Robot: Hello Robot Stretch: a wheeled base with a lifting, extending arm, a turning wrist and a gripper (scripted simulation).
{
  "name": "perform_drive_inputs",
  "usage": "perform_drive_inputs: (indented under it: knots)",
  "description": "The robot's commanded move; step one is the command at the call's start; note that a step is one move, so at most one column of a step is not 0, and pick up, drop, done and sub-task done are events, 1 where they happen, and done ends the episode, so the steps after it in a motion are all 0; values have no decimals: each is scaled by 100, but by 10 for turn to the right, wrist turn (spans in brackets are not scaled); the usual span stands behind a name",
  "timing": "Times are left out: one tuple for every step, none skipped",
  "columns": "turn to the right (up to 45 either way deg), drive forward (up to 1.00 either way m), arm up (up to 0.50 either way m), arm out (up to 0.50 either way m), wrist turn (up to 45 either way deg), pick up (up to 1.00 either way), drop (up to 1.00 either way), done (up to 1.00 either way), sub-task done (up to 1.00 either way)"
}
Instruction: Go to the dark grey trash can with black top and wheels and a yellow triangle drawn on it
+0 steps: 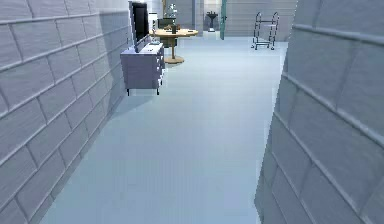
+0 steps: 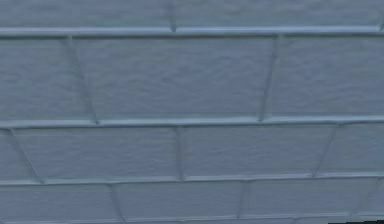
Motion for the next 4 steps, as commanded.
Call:
perform_drive_inputs:
  knots:
    - [0, 100, 0, 0, 0, 0, 0, 0, 0]
    - [0, 40, 0, 0, 0, 0, 0, 0, 0]
    - [450, 0, 0, 0, 0, 0, 0, 0, 0]
    - [210, 0, 0, 0, 0, 0, 0, 0, 0]
